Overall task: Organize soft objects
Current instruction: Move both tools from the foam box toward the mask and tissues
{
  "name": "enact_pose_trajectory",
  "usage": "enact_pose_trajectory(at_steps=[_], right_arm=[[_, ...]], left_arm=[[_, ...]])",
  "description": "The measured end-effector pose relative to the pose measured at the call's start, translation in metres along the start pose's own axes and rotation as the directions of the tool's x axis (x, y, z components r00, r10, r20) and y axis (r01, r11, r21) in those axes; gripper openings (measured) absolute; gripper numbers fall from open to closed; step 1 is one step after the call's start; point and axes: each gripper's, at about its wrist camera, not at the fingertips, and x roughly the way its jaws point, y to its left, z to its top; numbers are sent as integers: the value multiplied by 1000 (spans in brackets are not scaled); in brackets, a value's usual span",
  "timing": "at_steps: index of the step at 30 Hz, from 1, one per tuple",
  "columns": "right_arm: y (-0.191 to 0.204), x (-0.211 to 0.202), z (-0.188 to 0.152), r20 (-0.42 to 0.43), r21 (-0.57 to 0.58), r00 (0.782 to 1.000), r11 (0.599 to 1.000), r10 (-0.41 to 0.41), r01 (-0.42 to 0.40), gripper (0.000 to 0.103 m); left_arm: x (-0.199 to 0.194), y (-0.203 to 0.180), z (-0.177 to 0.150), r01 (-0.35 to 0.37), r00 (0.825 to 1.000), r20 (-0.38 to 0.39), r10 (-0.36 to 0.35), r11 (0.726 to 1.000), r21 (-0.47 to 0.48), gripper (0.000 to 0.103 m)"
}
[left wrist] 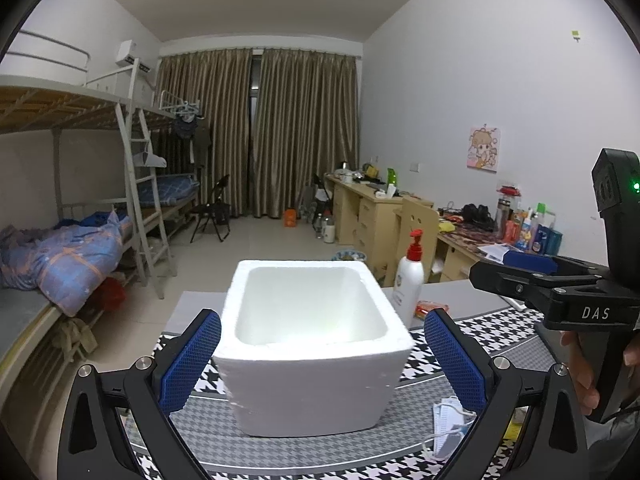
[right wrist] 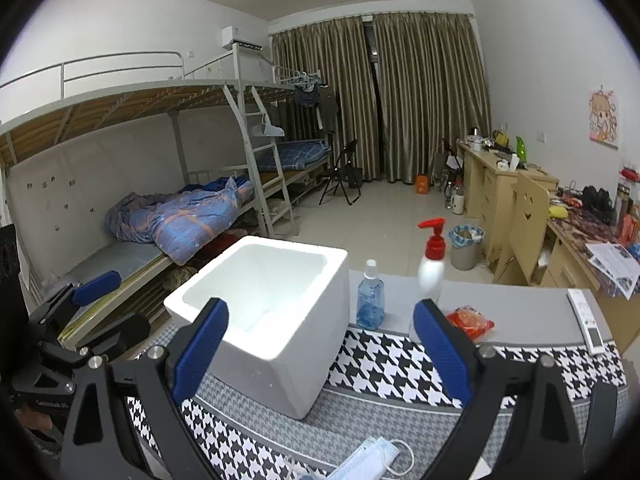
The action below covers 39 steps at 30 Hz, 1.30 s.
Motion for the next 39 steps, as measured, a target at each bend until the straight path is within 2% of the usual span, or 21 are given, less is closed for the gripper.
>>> enact_pose_trajectory(at_steps=[11,25,39], right_arm=[[-26,-20,-20,14,43,1000,999,-25,24,96],[-44,-49,-45,36,34,996,996,-86,84,96],[-53,-68,-73,54,43,988,989,-144,142,97]], left_arm=[[1,-28,-11,52,999,-19,-51,997,50,102],[5,-42,-28,112,992,-59,-110,993,23,102],[0,-57,-43,147,988,-54,-145,989,30,102]])
